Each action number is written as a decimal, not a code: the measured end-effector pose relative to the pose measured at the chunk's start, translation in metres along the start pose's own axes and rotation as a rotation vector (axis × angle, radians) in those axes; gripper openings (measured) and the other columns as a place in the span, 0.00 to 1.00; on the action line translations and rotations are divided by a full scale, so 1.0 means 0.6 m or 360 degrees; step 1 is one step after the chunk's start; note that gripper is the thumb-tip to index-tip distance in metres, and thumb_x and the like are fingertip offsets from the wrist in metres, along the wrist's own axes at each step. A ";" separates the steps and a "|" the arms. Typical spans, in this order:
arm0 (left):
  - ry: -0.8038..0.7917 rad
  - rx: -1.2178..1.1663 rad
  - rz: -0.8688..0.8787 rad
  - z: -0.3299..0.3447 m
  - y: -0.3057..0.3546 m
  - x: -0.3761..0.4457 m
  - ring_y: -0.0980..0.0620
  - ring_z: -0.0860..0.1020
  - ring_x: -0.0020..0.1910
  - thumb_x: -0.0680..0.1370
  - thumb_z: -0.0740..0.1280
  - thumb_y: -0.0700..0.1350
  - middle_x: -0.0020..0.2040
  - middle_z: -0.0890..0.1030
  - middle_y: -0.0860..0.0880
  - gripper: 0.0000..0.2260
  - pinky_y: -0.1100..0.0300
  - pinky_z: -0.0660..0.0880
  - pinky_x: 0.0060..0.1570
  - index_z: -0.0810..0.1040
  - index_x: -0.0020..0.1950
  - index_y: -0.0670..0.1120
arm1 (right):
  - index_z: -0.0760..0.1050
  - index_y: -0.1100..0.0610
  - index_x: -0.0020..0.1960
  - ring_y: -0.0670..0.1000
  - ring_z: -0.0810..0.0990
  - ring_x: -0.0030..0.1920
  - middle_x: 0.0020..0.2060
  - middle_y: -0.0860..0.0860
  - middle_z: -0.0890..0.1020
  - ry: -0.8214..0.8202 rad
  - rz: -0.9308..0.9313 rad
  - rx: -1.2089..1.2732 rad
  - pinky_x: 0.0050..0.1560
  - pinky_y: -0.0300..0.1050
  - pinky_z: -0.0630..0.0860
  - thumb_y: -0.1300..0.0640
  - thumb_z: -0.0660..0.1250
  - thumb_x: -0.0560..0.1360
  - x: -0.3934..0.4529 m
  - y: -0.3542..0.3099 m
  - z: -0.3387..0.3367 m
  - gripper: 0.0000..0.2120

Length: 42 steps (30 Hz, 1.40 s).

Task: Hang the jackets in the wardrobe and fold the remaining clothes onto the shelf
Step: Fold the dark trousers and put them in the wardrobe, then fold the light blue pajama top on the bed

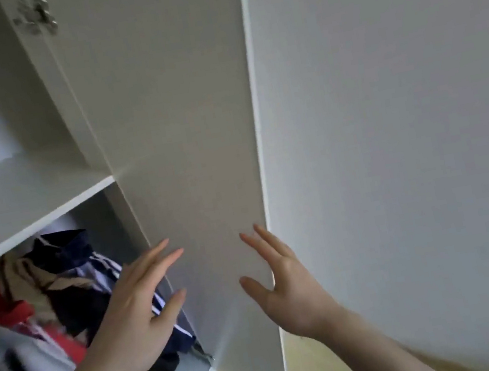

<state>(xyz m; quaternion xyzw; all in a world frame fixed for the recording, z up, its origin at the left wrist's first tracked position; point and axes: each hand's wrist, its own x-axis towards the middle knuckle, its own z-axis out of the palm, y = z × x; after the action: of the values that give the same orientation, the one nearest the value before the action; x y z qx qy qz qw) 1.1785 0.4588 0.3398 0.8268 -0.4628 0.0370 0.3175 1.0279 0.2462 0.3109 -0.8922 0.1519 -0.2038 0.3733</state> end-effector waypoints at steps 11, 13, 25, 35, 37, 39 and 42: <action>-0.0757 -0.0311 0.0855 0.307 0.258 0.114 0.64 0.50 0.80 0.82 0.66 0.49 0.80 0.55 0.64 0.26 0.62 0.42 0.78 0.64 0.78 0.60 | 0.57 0.32 0.77 0.31 0.51 0.76 0.77 0.25 0.49 0.0725 0.0958 -0.0169 0.72 0.37 0.57 0.46 0.65 0.82 -0.313 0.149 -0.154 0.29; -0.0872 -0.0341 0.1005 0.350 0.321 0.097 0.63 0.49 0.80 0.82 0.66 0.51 0.81 0.54 0.65 0.26 0.61 0.43 0.79 0.63 0.79 0.60 | 0.58 0.32 0.77 0.33 0.52 0.77 0.77 0.25 0.50 0.0832 0.1079 -0.0202 0.70 0.32 0.58 0.49 0.65 0.82 -0.384 0.151 -0.176 0.29; -0.1264 -0.0530 0.1728 0.510 0.751 -0.129 0.64 0.46 0.79 0.81 0.65 0.55 0.81 0.52 0.64 0.26 0.62 0.44 0.78 0.62 0.78 0.64 | 0.61 0.36 0.77 0.31 0.54 0.75 0.77 0.28 0.53 0.1459 0.1612 -0.0328 0.74 0.39 0.56 0.52 0.64 0.82 -0.856 0.143 -0.331 0.27; -0.1344 -0.0491 0.1839 0.613 0.997 -0.317 0.60 0.48 0.80 0.80 0.65 0.56 0.81 0.52 0.63 0.27 0.59 0.46 0.79 0.61 0.79 0.63 | 0.58 0.29 0.75 0.36 0.55 0.76 0.77 0.28 0.51 0.1546 0.1727 -0.0372 0.74 0.44 0.63 0.49 0.66 0.81 -1.164 0.153 -0.468 0.29; -0.1384 -0.0461 0.1883 0.637 1.042 -0.343 0.60 0.49 0.80 0.80 0.64 0.58 0.81 0.52 0.63 0.28 0.58 0.48 0.80 0.60 0.79 0.63 | 0.58 0.28 0.74 0.33 0.55 0.74 0.76 0.26 0.51 0.1584 0.1742 -0.0367 0.73 0.44 0.65 0.49 0.66 0.81 -1.214 0.157 -0.489 0.29; -0.1411 -0.0438 0.1934 0.666 1.091 -0.362 0.61 0.49 0.80 0.79 0.64 0.59 0.81 0.52 0.64 0.28 0.60 0.48 0.79 0.60 0.78 0.64 | 0.58 0.28 0.73 0.34 0.55 0.74 0.77 0.27 0.51 0.1626 0.1772 -0.0366 0.74 0.45 0.64 0.49 0.66 0.81 -1.264 0.167 -0.513 0.28; -0.1452 -0.0447 0.1984 0.717 1.171 -0.385 0.61 0.50 0.80 0.79 0.64 0.60 0.80 0.52 0.65 0.28 0.59 0.47 0.79 0.60 0.78 0.65 | 0.56 0.26 0.72 0.36 0.56 0.76 0.77 0.28 0.52 0.1690 0.1828 -0.0374 0.72 0.40 0.60 0.48 0.67 0.81 -1.334 0.188 -0.551 0.29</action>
<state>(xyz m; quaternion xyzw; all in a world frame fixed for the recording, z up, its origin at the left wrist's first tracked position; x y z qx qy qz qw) 0.3927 0.1297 0.2602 0.3003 -0.9264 -0.1938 0.1183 0.1599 0.3088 0.2396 -0.4911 0.7672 -0.3604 0.2009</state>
